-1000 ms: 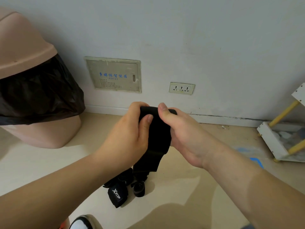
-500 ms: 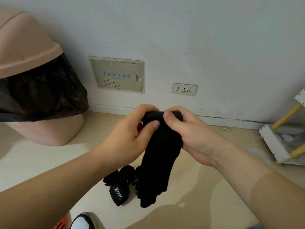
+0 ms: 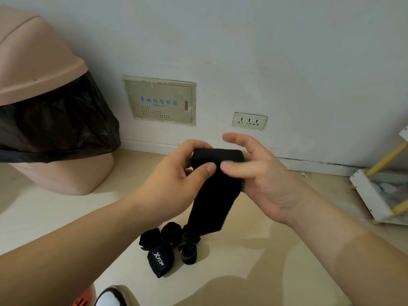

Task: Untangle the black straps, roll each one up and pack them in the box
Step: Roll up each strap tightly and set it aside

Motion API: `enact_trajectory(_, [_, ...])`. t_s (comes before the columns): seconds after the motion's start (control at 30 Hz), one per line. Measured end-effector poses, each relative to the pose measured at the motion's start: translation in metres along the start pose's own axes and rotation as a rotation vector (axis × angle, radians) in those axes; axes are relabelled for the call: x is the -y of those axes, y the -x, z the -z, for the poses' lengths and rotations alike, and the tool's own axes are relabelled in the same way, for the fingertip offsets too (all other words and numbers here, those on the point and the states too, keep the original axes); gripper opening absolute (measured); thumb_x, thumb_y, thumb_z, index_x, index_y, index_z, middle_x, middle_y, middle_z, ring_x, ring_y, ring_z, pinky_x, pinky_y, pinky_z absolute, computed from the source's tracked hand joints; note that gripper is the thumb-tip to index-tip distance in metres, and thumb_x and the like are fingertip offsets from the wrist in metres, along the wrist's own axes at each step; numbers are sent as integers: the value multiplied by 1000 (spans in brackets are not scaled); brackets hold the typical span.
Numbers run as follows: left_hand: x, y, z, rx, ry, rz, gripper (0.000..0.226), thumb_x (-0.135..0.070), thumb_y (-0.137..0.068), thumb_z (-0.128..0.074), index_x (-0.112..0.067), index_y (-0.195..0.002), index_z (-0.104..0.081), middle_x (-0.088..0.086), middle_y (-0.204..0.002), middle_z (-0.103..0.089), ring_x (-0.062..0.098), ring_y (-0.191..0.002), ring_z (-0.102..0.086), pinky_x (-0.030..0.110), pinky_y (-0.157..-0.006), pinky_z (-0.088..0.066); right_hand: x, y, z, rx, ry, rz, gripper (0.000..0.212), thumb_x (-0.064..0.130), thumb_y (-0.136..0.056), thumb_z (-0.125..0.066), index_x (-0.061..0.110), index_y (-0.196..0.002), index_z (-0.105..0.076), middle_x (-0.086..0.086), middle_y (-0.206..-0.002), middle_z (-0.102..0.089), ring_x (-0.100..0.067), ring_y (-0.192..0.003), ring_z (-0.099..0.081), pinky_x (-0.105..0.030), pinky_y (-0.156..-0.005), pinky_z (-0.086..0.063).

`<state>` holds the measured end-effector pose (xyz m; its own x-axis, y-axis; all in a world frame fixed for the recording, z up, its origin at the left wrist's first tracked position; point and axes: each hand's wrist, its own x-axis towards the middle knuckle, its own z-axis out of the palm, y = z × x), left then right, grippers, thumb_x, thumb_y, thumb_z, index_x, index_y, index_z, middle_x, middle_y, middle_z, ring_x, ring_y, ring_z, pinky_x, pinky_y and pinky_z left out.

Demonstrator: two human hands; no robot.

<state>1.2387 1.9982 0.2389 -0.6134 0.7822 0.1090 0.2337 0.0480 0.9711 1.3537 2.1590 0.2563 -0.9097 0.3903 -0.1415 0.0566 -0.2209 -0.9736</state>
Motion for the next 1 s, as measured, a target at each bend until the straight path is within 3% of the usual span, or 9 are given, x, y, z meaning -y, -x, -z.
enact_trajectory(0.13, [3,0,7,12,-239,-185,26,-28,-98,-66,-43,-118,-61,3,-87,-70,34,-70,-66,44,-60,-57,2,-3,3,34,128,-165,50,55,-103,-56,16,-126,-76,-9,-120,-79,-24,-111,-77,-44,-103,-58])
enact_trajectory(0.23, [2,0,10,17,-346,-295,31,-24,-95,-68,-36,-124,-66,-12,-84,-69,27,-61,-63,37,-60,-57,-1,-3,2,39,221,-191,58,62,-101,-54,14,-122,-77,-17,-123,-77,-35,-118,-73,-56,-111,-53])
enact_trajectory(0.33, [3,-1,13,37,-337,-255,36,-15,-96,-74,-31,-127,-67,-14,-92,-70,30,-62,-66,40,-66,-61,0,-2,1,14,156,-142,57,55,-92,-62,9,-122,-74,-15,-121,-78,-32,-112,-75,-46,-103,-58])
enact_trajectory(0.43, [4,2,10,72,-181,-40,45,-24,-89,-78,-36,-130,-62,-1,-111,-72,30,-89,-75,47,-83,-63,-2,-2,-1,-63,121,-92,29,35,-99,-69,12,-115,-74,-8,-104,-77,-24,-99,-74,-34,-83,-60])
enact_trajectory(0.53, [-1,4,1,169,99,176,44,-40,-91,-73,-31,-133,-62,1,-111,-76,19,-101,-76,35,-82,-61,-5,-2,-3,-106,99,-21,9,12,-99,-72,14,-108,-72,-8,-103,-73,-23,-98,-69,-42,-93,-55])
enact_trajectory(0.67, [-7,4,-4,136,109,266,40,-54,-106,-49,-29,-131,-67,-5,-103,-76,9,-92,-73,32,-82,-57,-5,-1,-3,-118,88,32,32,-11,-87,-75,20,-95,-72,-3,-94,-73,-17,-90,-69,-35,-89,-55])
enact_trajectory(0.77, [-4,2,-3,102,67,218,38,-52,-105,-54,-27,-131,-67,-2,-112,-79,14,-102,-75,36,-89,-59,-3,-1,-3,-121,57,14,40,-17,-80,-76,20,-93,-74,-6,-94,-73,-19,-88,-71,-34,-85,-57])
enact_trajectory(0.83, [-4,0,-2,60,57,189,29,-42,-108,-55,-25,-129,-67,-1,-113,-79,15,-107,-75,35,-91,-58,-1,-1,-4,-102,6,-17,35,-7,-81,-79,18,-106,-74,-7,-99,-72,-20,-87,-73,-33,-79,-57])
enact_trajectory(1.0, [-5,2,-1,-3,-71,-14,20,-23,-107,-58,-20,-126,-61,-7,-105,-75,9,-101,-72,26,-89,-58,2,0,-3,15,90,-221,53,61,-93,-64,17,-119,-78,-2,-103,-75,-19,-92,-73,-41,-87,-59])
